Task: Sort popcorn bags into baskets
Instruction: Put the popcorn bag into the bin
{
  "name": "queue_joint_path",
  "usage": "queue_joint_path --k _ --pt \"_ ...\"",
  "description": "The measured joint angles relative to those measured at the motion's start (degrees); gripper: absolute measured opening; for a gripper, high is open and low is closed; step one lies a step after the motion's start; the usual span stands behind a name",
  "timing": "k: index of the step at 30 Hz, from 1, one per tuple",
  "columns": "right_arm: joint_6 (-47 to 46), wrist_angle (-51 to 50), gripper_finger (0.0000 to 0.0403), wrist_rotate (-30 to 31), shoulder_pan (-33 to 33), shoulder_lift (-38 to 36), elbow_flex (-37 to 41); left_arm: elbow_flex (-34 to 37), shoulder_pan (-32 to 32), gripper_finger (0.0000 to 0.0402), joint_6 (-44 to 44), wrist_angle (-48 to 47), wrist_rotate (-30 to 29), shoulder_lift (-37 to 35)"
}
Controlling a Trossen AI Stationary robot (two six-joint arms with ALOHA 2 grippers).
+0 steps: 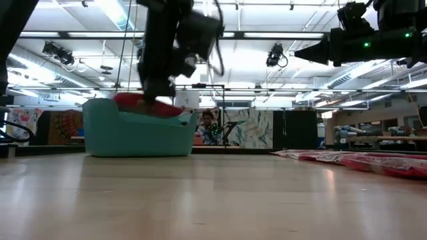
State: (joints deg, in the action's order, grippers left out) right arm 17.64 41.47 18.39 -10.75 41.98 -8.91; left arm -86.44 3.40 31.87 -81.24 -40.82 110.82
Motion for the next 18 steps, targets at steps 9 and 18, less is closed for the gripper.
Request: queue_joint_path --k 9,18 --pt "0.0 0.0 0.0020 0.0 0.0 0.0 0.0 6.4 6.2 0.0019 -6.8 8.4 -0.6 -1.4" --pt "0.1 0.0 0.0020 0.0 0.0 0.0 0.0 6.4 9.4 0.0027 -8.5 10.7 -1.9 -2.2"
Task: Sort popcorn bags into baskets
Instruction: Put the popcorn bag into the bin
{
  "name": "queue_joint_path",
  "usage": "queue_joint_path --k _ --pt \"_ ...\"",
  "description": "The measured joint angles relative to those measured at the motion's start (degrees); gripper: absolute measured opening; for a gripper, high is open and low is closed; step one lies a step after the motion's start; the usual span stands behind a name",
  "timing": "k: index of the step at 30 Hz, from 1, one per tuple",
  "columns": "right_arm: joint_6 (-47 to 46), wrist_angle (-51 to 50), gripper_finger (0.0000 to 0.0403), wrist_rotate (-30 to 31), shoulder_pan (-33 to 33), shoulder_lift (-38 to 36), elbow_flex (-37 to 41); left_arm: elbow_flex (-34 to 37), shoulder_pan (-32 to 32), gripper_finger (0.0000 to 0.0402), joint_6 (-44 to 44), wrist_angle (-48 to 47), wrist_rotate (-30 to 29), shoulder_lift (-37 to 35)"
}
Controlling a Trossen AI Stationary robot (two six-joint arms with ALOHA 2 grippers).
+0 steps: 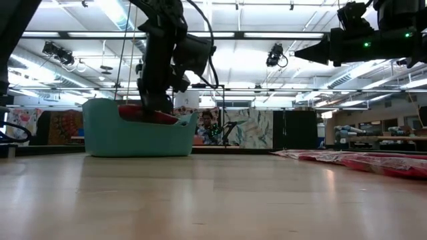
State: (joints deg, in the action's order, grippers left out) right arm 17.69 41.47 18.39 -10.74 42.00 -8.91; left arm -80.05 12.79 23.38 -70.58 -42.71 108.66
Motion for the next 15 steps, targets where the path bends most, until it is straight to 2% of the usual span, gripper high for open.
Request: queue_joint_path --k 4,8,11,15 --pt "0.0 0.0 0.0020 0.0 0.0 0.0 0.0 0.0 0.6 0.0085 0.3 0.0 -0.1 0.0" --pt "0.0 0.0 0.0020 0.0 0.0 0.0 0.0 -0.1 0.6 0.0135 0.1 -0.2 2.4 0.0" --pt "0.0 0.2 0.0020 0.0 0.0 0.0 0.0 -1.2 0.1 0.0152 0.0 -0.3 4.0 0.0" --pt "0.0 0.2 0.0020 0.0 0.0 0.0 0.0 -5.5 -2.4 0.0153 -1.8 0.2 4.9 0.0"
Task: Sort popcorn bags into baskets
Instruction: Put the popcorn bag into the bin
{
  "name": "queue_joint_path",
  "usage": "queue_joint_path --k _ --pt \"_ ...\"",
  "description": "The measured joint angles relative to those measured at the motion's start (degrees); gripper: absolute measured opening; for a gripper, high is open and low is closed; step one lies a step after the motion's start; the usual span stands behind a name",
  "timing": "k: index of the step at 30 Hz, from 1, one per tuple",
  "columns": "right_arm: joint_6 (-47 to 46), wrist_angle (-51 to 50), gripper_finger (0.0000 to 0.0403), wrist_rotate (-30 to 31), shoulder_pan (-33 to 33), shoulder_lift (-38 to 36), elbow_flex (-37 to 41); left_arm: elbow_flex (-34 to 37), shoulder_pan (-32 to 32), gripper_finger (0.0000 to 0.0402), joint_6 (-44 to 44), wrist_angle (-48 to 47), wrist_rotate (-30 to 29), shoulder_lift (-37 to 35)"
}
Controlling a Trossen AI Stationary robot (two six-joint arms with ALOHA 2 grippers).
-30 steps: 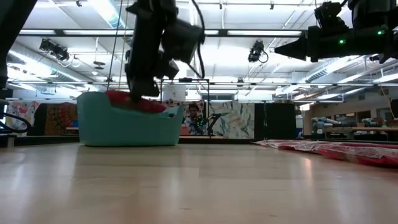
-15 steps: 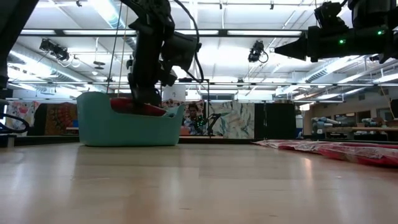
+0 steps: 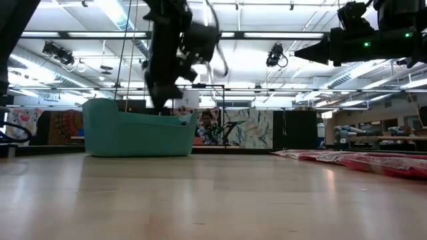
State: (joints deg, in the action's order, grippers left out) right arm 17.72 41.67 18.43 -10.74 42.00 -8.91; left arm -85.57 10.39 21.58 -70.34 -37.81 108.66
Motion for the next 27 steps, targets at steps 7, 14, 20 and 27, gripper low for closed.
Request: queue_joint_path --k 7,14,20,27 --pt "0.0 0.0 0.0020 1.6 0.0 0.0 0.0 -6.2 -5.3 0.0140 -10.6 12.6 16.3 0.0" --pt "-0.3 0.2 0.0020 1.6 0.0 0.0 0.0 -6.3 -5.2 0.0111 -15.6 24.7 28.0 3.7" --pt "-0.6 -0.5 0.0020 1.6 0.0 0.3 -1.1 -10.0 -5.4 0.0083 -22.0 31.7 30.2 10.8" --pt "2.3 -1.1 0.0020 11.5 0.2 0.2 -1.2 -13.5 -4.9 0.0075 -31.2 48.0 30.2 17.9"
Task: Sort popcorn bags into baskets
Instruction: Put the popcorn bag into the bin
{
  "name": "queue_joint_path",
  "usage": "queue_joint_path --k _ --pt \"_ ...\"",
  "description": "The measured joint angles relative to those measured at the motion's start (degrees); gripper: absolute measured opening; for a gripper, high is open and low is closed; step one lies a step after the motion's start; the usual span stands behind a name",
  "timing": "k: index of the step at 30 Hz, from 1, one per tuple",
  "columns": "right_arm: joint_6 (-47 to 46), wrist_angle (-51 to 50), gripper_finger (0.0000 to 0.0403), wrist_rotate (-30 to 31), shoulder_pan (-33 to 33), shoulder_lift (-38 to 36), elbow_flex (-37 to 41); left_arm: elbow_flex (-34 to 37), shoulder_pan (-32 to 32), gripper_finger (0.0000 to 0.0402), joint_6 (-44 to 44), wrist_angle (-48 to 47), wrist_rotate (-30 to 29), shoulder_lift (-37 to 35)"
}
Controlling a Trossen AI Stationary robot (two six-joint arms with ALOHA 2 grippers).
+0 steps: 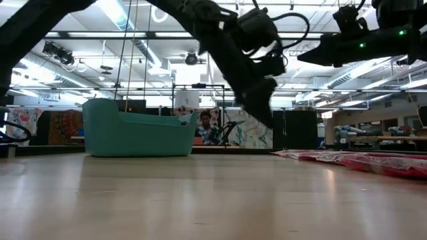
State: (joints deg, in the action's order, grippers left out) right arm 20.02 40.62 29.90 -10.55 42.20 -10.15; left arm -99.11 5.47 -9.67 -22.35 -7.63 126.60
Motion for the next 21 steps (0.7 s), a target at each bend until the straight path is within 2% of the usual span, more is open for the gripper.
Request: queue_joint_path --k 7,14,17,21 --pt "4.4 2.6 0.0020 7.3 2.5 -2.8 0.0 0.0 1.1 0.0075 1.6 16.1 5.6 4.5" --pt "7.6 3.2 0.0020 19.1 5.7 -6.2 0.0 0.1 1.1 0.0075 2.5 25.4 6.0 5.9" --pt "7.6 2.6 0.0020 19.7 7.2 -7.6 0.0 -0.1 1.2 0.0075 2.9 31.9 6.2 7.8" --pt "9.1 1.1 0.0020 19.0 10.1 -9.3 0.0 0.0 1.5 0.0069 4.5 35.7 6.0 10.5"
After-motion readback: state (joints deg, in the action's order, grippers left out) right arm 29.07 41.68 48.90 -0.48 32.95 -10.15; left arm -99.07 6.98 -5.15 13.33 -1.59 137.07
